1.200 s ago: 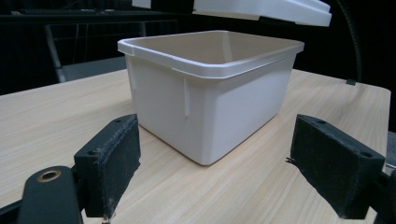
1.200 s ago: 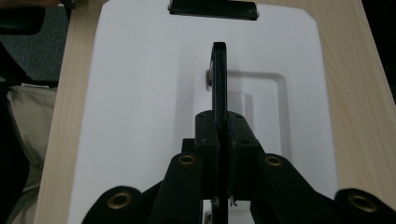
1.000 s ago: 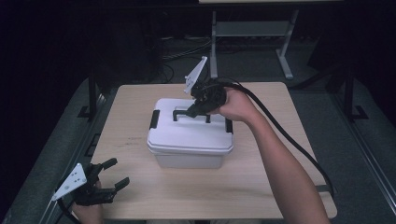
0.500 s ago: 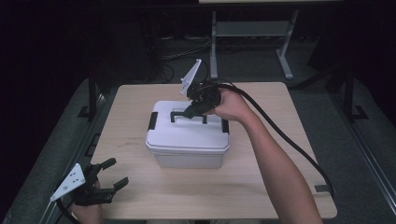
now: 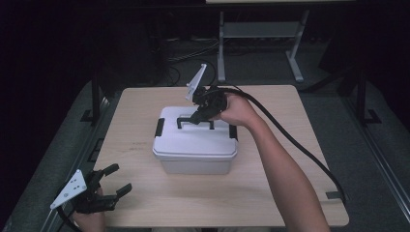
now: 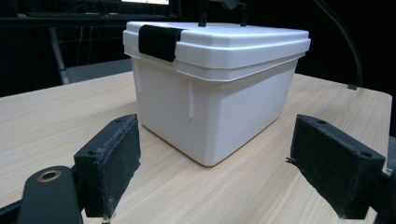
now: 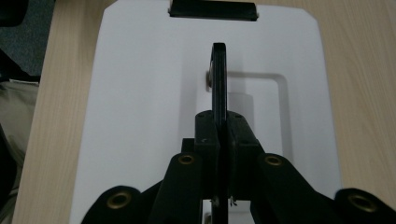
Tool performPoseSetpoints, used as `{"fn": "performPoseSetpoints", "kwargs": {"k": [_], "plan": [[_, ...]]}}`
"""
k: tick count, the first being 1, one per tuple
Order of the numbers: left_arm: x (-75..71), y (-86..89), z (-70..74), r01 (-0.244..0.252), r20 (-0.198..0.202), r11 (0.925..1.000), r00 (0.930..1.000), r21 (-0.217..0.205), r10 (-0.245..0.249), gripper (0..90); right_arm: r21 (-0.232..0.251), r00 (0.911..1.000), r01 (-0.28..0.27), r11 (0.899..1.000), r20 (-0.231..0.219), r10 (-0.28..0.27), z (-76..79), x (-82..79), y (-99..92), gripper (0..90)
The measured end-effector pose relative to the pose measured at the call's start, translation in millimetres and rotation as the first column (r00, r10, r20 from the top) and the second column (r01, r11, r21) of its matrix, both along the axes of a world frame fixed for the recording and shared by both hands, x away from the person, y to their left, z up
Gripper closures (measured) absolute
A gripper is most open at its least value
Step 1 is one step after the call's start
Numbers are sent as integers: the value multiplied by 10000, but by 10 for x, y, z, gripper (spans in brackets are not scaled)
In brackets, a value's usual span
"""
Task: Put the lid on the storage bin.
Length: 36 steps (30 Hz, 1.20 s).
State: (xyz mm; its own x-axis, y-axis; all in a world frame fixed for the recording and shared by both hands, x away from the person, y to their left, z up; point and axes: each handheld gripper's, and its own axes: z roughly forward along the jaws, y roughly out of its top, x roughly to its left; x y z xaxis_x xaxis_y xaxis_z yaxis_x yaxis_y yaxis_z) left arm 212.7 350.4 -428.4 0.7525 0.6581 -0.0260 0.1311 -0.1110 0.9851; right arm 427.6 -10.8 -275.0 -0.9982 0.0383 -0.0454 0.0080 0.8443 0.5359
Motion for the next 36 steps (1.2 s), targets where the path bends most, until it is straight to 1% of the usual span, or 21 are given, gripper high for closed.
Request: {"fn": "performPoseSetpoints", "kwargs": {"k": [1,3,10,17,25,30,32,33,36], "plan": [[-2,-1,0,-5,4,10000,10000,-12,5,157,-22,10000,19,10000,18,-19,-9,4,0,845],[-5,1,0,-6,12,10000,10000,2,6,157,57,10000,27,10000,-82,-27,-38,18,-9,844],[-7,4,3,-20,17,10000,10000,11,20,157,31,10000,17,10000,-55,-17,-51,12,1,844],[-13,10,3,-56,18,10000,10000,-34,56,157,0,9999,60,10000,-135,-60,-72,15,16,845],[-11,8,6,-60,18,10000,10000,-27,60,157,132,9998,47,9999,-198,-44,-94,21,11,844],[-8,11,5,-59,-1,10000,10000,-18,59,157,130,9999,-6,9999,-103,7,-98,-4,4,837],[-7,8,6,-51,10,10000,10000,2,51,157,144,9999,63,9999,-150,-61,-103,-4,-11,835],[-7,5,6,-51,24,10000,10000,14,51,157,225,9997,107,9997,-201,-102,-110,-6,-22,833],[-6,5,6,-45,29,10000,10000,11,45,157,261,9998,107,9996,-150,-104,-112,-10,-25,833]]}}
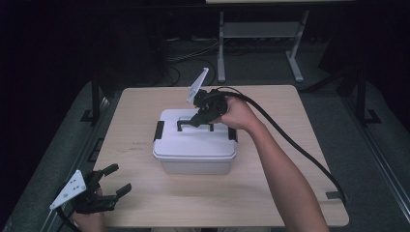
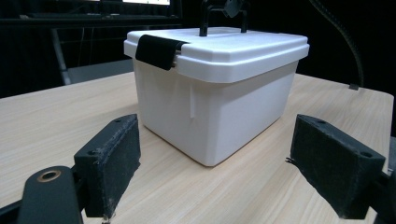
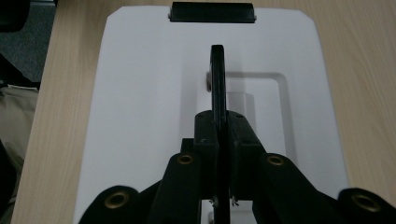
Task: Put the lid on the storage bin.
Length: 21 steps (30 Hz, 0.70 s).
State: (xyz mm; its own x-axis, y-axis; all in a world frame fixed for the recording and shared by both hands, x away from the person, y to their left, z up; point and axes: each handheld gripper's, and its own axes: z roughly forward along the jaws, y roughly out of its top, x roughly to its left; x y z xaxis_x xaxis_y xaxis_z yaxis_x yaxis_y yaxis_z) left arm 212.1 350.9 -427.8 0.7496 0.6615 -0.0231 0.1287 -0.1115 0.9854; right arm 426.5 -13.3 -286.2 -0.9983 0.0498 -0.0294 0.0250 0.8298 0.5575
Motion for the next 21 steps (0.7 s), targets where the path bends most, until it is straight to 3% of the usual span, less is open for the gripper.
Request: {"fn": "performPoseSetpoints", "kwargs": {"k": [6,21], "plan": [[3,9,-1,-34,-27,10000,10000,-44,33,157,-55,9998,-33,10000,170,34,7,-14,3,838],[-10,20,-3,-70,6,9999,10000,-74,70,157,73,10000,57,10000,-6,-57,6,41,-31,840]]}}
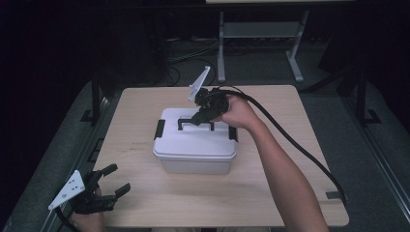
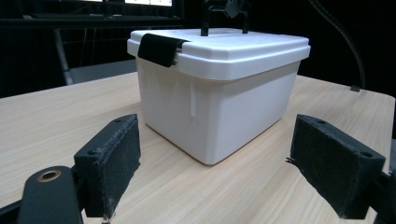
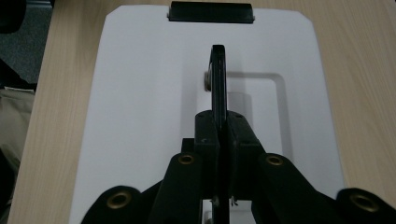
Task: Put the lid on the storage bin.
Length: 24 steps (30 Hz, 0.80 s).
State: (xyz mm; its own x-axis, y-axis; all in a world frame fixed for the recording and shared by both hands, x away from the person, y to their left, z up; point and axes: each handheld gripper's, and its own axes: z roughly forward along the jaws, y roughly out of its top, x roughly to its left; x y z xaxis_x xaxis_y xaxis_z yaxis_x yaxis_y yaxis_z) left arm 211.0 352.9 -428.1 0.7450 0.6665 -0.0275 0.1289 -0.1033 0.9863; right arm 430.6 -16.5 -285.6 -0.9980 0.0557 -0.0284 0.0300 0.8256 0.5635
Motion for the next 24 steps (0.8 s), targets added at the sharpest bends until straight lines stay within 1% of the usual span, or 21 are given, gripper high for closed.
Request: {"fn": "performPoseSetpoints", "kwargs": {"k": [2,4,6,11,15,19,24], "plan": [[0,-2,0,12,0,10000,10000,-15,-12,157,9,10000,6,10000,89,-6,-1,-21,-2,836],[0,-8,1,31,-22,10000,10000,0,-31,157,76,10000,85,9999,-5,-85,-4,-47,-20,822],[-10,-16,5,47,35,10000,10000,37,-47,157,119,9999,134,9998,-1,-134,-8,-63,-44,815],[-12,-19,7,60,26,10000,10000,27,-60,157,192,9998,141,9997,-147,-138,-16,-101,-84,797],[-13,-34,11,120,12,9999,9999,-8,-120,157,336,9998,94,9994,-175,-89,21,-151,-108,785],[-17,-37,12,104,22,9999,9999,-24,-104,157,336,9998,115,9994,-171,-110,46,-179,-134,773],[-16,-50,11,129,17,9999,9999,-11,-129,157,338,9994,281,9990,-204,-274,71,-218,-200,754]]}}
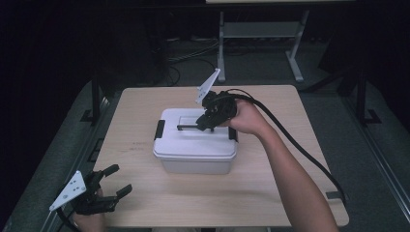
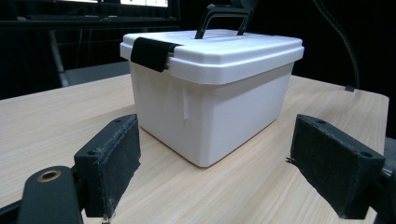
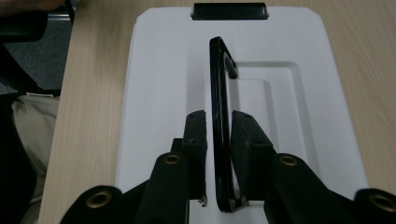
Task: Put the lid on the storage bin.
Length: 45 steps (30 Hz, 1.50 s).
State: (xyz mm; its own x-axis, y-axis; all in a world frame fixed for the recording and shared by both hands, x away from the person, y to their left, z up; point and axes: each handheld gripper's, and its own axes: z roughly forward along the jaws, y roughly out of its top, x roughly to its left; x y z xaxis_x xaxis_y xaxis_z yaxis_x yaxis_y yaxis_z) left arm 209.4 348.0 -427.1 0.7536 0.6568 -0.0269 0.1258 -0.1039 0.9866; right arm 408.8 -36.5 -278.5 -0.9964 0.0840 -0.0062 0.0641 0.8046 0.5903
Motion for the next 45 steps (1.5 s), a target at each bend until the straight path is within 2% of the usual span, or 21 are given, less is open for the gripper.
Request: {"fn": "performPoseSetpoints", "kwargs": {"k": [17,25,45], "plan": [[-25,-14,-2,4,-23,9999,10000,135,-3,157,143,9987,505,9986,105,-506,76,-88,-170,685],[-16,-9,-7,-7,-38,9998,10000,209,8,157,364,9961,857,9957,165,-863,100,-140,-296,655],[1,-47,-10,60,-124,9993,9999,377,-55,157,295,9882,1504,9882,249,-1512,74,-252,-670,564]]}}
